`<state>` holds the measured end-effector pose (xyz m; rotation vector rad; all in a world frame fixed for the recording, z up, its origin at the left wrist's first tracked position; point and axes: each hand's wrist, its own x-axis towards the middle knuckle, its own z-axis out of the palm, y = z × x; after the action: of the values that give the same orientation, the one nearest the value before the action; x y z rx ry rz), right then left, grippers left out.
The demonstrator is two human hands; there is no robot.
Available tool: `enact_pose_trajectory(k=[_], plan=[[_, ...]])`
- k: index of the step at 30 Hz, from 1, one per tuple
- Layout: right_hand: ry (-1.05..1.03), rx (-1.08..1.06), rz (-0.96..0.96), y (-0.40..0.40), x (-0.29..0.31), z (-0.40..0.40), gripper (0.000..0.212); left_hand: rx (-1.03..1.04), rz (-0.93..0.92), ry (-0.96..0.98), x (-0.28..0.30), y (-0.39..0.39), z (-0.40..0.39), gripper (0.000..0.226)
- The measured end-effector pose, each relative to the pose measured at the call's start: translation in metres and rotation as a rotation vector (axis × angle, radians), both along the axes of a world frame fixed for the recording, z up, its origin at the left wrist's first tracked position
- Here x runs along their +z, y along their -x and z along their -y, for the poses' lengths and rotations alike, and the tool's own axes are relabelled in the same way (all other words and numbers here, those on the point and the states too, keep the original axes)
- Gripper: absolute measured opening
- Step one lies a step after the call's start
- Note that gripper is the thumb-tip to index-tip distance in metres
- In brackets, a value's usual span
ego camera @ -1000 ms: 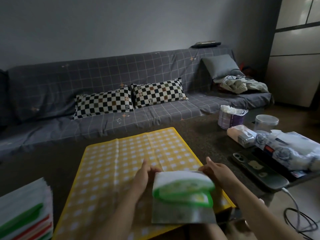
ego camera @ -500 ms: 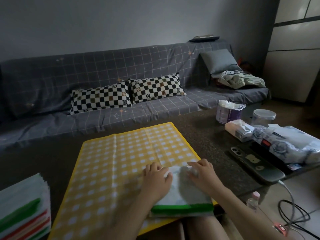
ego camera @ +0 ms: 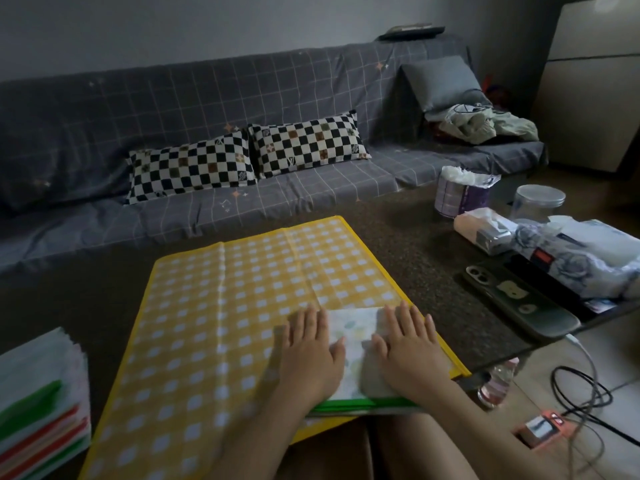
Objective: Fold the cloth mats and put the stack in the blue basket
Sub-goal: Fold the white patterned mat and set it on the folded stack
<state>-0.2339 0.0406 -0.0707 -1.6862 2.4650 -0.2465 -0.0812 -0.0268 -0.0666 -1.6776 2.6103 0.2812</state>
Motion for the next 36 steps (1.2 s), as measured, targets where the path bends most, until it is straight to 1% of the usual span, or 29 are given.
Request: enact_pose_trajectory(k=[2, 4, 6, 11, 13, 16, 17, 19, 21, 22, 23, 24, 26, 30, 33, 36], plan=[[0.010, -0.064, 0.004, 0.001, 0.003, -0.003, 0.069, 0.121, -0.021, -0.021, 0.002, -0.007, -0.001, 0.073], [0.035, -0.112, 0.024, -0.001, 0.006, -0.005, 0.070, 0.186, -0.062, -0.023, 0.002, -0.011, -0.003, 0.078], [0.076, -0.133, 0.050, -0.002, 0.009, -0.006, 0.069, 0.182, -0.146, -0.013, 0.002, -0.012, -0.005, 0.077], [0.131, -0.132, 0.126, 0.002, 0.013, -0.009, 0.061, 0.175, -0.367, 0.057, 0.006, -0.016, -0.006, 0.065], [0.156, -0.145, 0.166, 0.003, 0.015, -0.009, 0.058, 0.202, -0.535, -0.006, 0.010, -0.017, -0.009, 0.056], [0.219, -0.155, 0.294, 0.000, 0.024, -0.011, 0.051, 0.273, -0.911, -0.182, 0.019, -0.022, -0.014, 0.043], [0.241, -0.149, 0.342, -0.003, 0.028, -0.011, 0.050, 0.300, -0.994, -0.204, 0.023, -0.025, -0.016, 0.040], [0.301, -0.099, 0.491, -0.010, 0.037, -0.012, 0.053, 0.364, -1.131, -0.205, 0.028, -0.033, -0.017, 0.037], [0.379, -0.021, 0.727, -0.022, 0.046, -0.011, 0.055, 0.423, -1.256, -0.211, 0.036, -0.043, -0.017, 0.038], [0.395, 0.007, 0.845, -0.029, 0.052, -0.009, 0.054, 0.451, -1.289, -0.201, 0.040, -0.050, -0.016, 0.040], [0.399, 0.025, 0.925, -0.037, 0.057, -0.007, 0.054, 0.487, -1.316, -0.189, 0.044, -0.058, -0.016, 0.042], [0.403, 0.039, 0.963, -0.045, 0.060, -0.003, 0.053, 0.523, -1.341, -0.176, 0.048, -0.067, -0.015, 0.043], [0.401, 0.072, 0.978, -0.062, 0.067, 0.003, 0.051, 0.572, -1.378, -0.144, 0.057, -0.087, -0.014, 0.044], [0.389, 0.173, 0.981, -0.100, 0.081, 0.019, 0.049, 0.636, -1.380, -0.041, 0.070, -0.131, -0.012, 0.051], [0.409, 0.218, 0.963, -0.131, 0.090, 0.035, 0.049, 0.659, -1.402, 0.068, 0.078, -0.163, -0.015, 0.050], [0.415, 0.270, 0.941, -0.163, 0.096, 0.051, 0.051, 0.650, -1.303, 0.219, 0.085, -0.196, -0.021, 0.044]])
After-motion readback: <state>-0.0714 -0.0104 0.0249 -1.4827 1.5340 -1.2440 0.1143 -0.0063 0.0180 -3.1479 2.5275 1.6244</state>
